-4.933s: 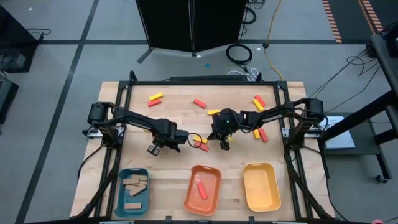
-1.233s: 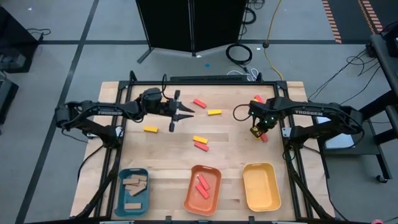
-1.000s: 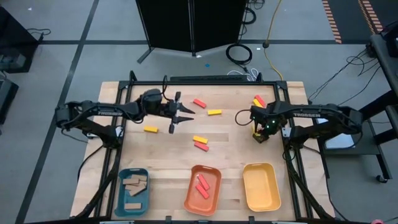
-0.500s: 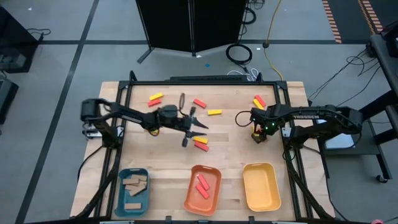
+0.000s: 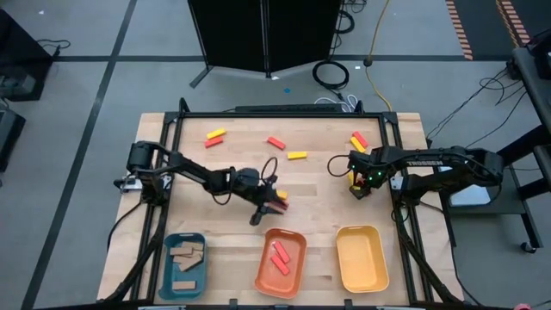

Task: Sort blocks
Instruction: Adjust the orange bin

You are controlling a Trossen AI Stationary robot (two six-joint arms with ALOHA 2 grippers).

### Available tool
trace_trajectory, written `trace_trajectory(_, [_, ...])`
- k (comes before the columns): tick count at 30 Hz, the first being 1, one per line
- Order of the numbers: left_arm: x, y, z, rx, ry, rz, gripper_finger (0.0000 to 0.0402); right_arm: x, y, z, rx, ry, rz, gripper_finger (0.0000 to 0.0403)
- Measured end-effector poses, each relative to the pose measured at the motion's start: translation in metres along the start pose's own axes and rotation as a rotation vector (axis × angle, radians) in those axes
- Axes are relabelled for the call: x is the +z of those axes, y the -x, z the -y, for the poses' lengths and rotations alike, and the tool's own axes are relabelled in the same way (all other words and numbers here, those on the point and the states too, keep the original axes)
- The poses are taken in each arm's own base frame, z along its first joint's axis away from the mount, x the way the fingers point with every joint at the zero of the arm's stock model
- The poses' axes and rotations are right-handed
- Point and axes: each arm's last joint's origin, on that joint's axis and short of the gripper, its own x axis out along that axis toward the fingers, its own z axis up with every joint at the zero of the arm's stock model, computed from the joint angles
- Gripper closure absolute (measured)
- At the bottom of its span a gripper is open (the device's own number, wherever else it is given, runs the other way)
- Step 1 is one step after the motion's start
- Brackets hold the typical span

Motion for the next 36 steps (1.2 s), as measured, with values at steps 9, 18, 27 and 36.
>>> trace_trajectory(9, [-0.003,-0.007,0.022,-0.067,0.076,-0.054,0.0272,0.0,0.0,0.0,0.002,0.008,0.002,0.0188])
trace_trajectory(18, [-0.012,-0.009,0.035,-0.142,0.183,-0.155,0.0272,0.0,-0.001,0.0,0.004,0.01,0.005,0.0188])
trace_trajectory(27, [-0.016,-0.012,0.051,-0.214,0.218,-0.212,0.0272,0.0,-0.001,0.0,0.004,0.01,0.005,0.0188])
trace_trajectory(36, [-0.012,-0.01,0.057,-0.225,0.179,-0.211,0.0272,0.0,-0.001,0.0,0.004,0.005,0.003,0.0188])
